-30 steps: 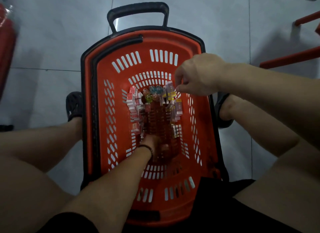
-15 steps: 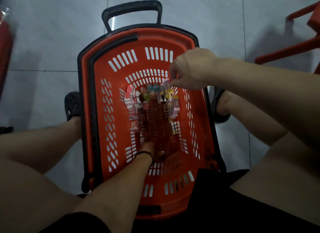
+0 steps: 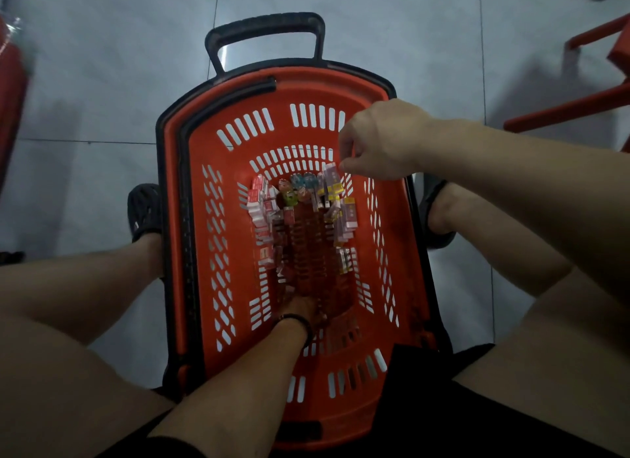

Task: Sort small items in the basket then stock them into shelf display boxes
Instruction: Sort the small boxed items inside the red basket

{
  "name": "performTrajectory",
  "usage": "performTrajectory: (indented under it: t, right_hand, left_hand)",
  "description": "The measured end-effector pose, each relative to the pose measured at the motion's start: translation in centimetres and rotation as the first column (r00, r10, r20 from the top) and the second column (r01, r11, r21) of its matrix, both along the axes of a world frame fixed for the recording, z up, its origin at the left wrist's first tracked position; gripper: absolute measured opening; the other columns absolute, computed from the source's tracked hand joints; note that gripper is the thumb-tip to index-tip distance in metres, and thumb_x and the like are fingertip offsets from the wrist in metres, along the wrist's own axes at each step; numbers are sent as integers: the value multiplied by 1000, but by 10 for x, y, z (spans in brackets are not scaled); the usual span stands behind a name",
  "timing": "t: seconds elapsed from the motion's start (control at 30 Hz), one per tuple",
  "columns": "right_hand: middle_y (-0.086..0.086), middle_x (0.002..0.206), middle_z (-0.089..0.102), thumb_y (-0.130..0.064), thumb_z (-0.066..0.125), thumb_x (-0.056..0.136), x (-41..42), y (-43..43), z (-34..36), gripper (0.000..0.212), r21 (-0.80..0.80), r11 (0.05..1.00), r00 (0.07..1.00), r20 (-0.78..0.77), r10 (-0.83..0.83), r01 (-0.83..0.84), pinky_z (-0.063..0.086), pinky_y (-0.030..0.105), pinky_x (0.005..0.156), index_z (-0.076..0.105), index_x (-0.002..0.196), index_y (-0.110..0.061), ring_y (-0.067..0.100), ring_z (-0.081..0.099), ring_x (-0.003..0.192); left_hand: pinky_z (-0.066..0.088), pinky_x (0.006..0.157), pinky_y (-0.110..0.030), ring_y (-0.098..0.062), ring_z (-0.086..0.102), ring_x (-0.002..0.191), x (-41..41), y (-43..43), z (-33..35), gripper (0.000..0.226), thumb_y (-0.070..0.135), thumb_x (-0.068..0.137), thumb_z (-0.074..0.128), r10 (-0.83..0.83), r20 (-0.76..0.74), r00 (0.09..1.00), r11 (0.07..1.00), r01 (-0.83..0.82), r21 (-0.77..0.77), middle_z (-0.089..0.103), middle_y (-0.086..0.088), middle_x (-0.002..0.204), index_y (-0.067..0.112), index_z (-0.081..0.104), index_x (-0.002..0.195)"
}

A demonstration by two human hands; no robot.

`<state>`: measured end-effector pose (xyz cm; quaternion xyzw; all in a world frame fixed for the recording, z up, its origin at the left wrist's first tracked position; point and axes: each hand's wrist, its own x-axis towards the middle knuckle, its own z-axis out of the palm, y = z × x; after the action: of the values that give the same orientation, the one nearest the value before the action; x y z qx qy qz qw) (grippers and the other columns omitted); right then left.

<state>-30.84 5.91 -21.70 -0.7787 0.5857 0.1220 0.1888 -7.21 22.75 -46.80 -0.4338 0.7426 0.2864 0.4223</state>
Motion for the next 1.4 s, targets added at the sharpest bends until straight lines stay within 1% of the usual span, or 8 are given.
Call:
performTrajectory:
  t: [0.23,0.33,0.4,0.53,0.67,0.97,1.17,1.4]
  right_hand:
    - [-5,105,75,-52,61,102,1,1,-3,29,-6,1000,1000,-12,-10,10,52,34,73,75,109,-28,23,69,92]
    - [-4,107,76,-52,61,102,-1,-1,-6,29,-16,1000,1000,-8,-8,8,47,32,72,75,110,-28,24,69,93]
    - [-5,105,76,-51,61,101,-1,-2,-6,28,-13,1000,1000,-13,-8,8,47,32,73,75,109,-29,24,69,92]
    - [-6,97,73,-51,61,103,4,0,-4,27,12,999,998,-45,32,-31,52,34,70,73,106,-27,23,69,89]
    - [-4,91,72,-50,57,104,16,5,-4,30,35,996,994,-77,80,-78,57,34,66,73,100,-25,22,71,84]
    - [-1,96,80,-52,74,96,53,22,5,34,434,895,933,272,-235,99,67,43,74,73,116,-25,19,79,79]
    - [9,86,80,-21,78,97,62,27,19,10,417,902,718,594,-362,110,65,37,67,78,101,-12,26,79,74]
    - [23,94,72,-14,81,94,52,28,39,16,624,770,378,686,-621,132,50,41,67,77,107,-5,36,61,82]
  left_hand:
    - [47,109,-42,-32,59,131,-7,0,-5,45,46,101,62,27,-97,995,999,-23,40,62,-8,142,25,62,141]
    - [29,120,-65,-39,43,146,-1,19,-21,47,33,109,43,460,-146,876,886,-441,145,48,-12,158,24,48,155]
    - [16,119,-75,-43,27,154,18,24,-54,53,27,111,34,245,-226,943,969,-232,83,32,-13,169,27,33,163]
    - [25,125,-49,-37,33,153,12,-1,-20,61,48,110,40,452,-178,874,891,-436,123,33,-15,168,19,34,163]
    - [44,81,-27,-26,67,105,13,-41,37,46,68,99,50,514,-288,808,858,-484,174,74,-6,111,25,69,101]
    - [48,61,-27,-6,60,64,18,-102,185,9,40,100,68,580,-733,357,716,-653,249,69,11,76,36,63,94]
    - [58,72,-36,-13,69,81,33,-93,223,3,33,98,72,620,-771,147,596,-727,341,71,11,89,33,70,96]
    - [51,57,-33,-28,57,82,42,-87,244,13,16,107,56,870,-272,-412,44,-485,874,60,-18,109,16,69,110]
